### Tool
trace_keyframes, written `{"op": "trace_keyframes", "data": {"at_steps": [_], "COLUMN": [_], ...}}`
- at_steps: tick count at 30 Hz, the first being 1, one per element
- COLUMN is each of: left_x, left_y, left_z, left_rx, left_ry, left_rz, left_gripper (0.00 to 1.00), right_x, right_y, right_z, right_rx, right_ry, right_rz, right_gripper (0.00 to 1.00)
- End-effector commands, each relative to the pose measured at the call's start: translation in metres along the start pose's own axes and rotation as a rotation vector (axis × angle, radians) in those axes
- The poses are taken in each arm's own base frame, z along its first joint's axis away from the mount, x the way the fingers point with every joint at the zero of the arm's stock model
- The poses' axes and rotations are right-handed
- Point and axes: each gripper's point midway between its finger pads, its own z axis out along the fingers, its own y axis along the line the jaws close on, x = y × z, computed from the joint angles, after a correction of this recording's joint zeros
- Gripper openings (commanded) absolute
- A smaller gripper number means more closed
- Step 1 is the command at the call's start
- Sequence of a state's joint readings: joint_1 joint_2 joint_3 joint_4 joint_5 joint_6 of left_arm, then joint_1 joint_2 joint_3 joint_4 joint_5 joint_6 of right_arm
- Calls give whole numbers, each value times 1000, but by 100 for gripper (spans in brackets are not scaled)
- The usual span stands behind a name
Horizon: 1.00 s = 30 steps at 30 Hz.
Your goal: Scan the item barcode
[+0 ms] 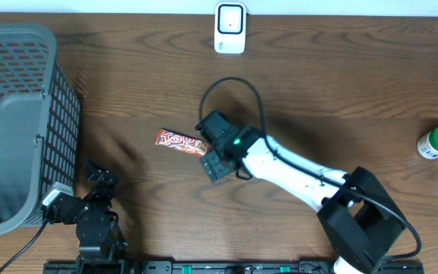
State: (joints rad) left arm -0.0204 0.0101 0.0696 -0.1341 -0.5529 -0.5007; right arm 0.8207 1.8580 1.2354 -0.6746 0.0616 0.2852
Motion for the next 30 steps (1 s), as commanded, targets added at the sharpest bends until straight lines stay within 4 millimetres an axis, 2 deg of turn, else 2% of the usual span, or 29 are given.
{"op": "trace_keyframes", "data": {"at_steps": [1,8,13,19,23,30], "left_x": [8,8,8,8,8,8], "left_y": [9,9,9,9,9,9], "left_z": [1,1,1,1,1,1], "left_rx": [-32,-32,-32,-32,-32,-32], "left_ry": [13,13,13,13,13,13], "left_rz": [21,21,21,21,21,21], "left_gripper": [97,97,97,97,97,97], "right_x": [2,8,4,-6,-4,13], "right_y": [19,10,7,6,6,41], "right_z": [-2,17,37,48,54,66], "right_rx": [7,169,200,243,228,-11], "right_ry": [-14,10,18,-16,-1,31], "right_rz": [-216,-421,-535,-593,-619,-632], "right_gripper": [86,88,86,88,91,91]}}
